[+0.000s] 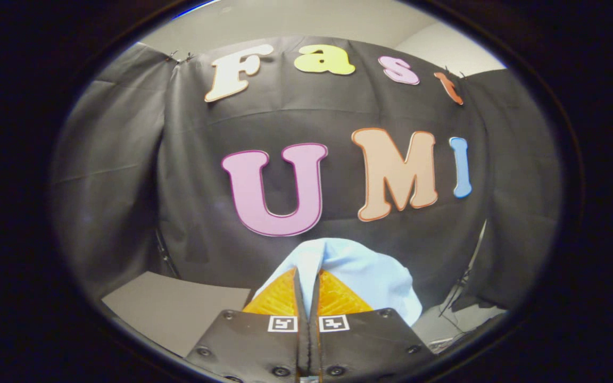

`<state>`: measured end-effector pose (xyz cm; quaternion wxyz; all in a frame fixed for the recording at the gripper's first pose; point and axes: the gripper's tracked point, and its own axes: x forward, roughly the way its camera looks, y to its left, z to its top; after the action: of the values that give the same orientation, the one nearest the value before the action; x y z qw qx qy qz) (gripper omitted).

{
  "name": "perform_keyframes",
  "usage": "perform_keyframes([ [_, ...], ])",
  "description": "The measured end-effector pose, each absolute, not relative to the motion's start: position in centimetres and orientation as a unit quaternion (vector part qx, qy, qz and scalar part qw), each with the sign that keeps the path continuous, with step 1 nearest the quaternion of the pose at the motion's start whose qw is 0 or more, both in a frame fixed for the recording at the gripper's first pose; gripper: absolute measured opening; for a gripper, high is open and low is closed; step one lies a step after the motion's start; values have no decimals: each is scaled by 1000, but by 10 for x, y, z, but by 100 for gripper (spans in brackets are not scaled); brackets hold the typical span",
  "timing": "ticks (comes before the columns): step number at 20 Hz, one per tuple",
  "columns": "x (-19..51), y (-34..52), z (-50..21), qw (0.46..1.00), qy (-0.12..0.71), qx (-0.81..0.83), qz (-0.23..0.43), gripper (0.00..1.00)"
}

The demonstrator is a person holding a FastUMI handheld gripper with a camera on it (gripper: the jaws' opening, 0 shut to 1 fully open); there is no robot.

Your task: Put the clothes into the washing machine and then close the washing machine lid.

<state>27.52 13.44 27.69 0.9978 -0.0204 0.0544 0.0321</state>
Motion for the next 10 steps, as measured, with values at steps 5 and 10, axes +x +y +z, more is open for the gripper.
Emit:
perform_keyframes([
  [5, 282, 124, 210, 994, 71, -75, 44, 2],
  [10, 290, 109, 112, 987, 135, -68, 52, 2],
])
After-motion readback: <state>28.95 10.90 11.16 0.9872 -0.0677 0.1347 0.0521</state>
